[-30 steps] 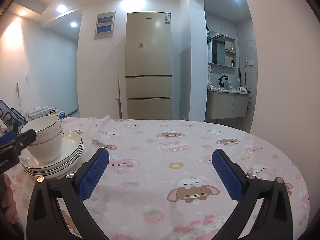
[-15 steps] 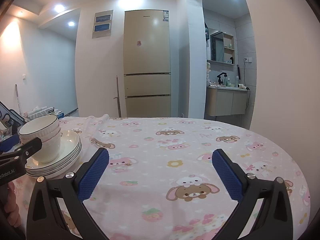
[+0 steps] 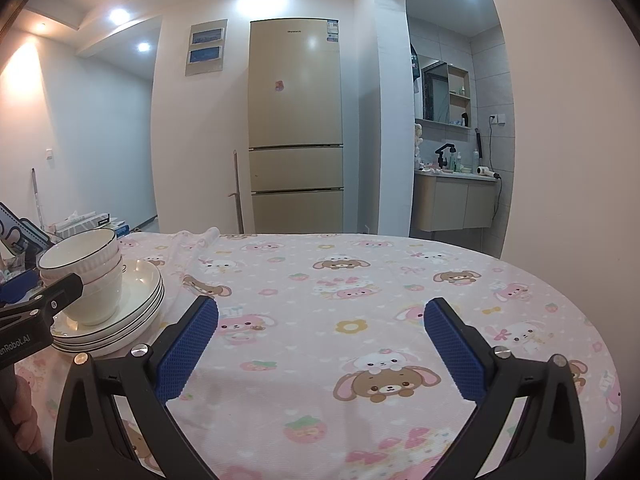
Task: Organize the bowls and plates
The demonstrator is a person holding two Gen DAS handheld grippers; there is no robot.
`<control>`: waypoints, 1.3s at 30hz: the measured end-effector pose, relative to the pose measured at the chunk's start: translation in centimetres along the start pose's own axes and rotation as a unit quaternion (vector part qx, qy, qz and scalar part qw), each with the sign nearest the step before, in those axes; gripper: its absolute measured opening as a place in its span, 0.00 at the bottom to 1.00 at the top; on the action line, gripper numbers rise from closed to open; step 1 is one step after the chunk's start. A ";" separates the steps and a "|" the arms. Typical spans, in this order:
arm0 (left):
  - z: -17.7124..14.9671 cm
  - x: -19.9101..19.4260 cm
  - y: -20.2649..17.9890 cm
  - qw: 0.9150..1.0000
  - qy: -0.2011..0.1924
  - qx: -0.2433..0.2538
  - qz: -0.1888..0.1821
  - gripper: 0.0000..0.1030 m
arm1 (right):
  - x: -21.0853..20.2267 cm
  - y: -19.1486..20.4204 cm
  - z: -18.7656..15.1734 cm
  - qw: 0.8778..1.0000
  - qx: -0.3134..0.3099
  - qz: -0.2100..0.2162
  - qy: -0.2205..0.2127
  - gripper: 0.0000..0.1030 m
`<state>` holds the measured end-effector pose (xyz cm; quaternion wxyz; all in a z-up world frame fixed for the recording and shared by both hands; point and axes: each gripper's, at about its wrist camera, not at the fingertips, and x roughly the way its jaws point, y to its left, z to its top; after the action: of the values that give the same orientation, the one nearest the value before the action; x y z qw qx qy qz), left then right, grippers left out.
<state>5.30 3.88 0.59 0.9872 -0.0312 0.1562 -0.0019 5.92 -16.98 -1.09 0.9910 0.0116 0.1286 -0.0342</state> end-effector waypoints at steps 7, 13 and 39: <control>0.0 0.0 0.0 1.000 0.000 -0.001 0.000 1.00 | 0.0 0.0 0.0 1.000 0.000 0.000 0.000 1.00; -0.1 0.0 0.2 1.000 0.001 -0.004 0.005 1.00 | 0.4 0.3 0.1 1.000 -0.004 0.013 0.006 1.00; 1.9 -4.5 6.4 0.999 0.013 -0.025 0.044 1.00 | -0.9 7.3 3.4 0.987 -0.031 0.128 0.095 1.00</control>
<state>1.55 10.43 3.45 0.9831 -0.0490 0.1704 0.0454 6.46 -9.71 2.57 0.9703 0.0002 0.2210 0.0982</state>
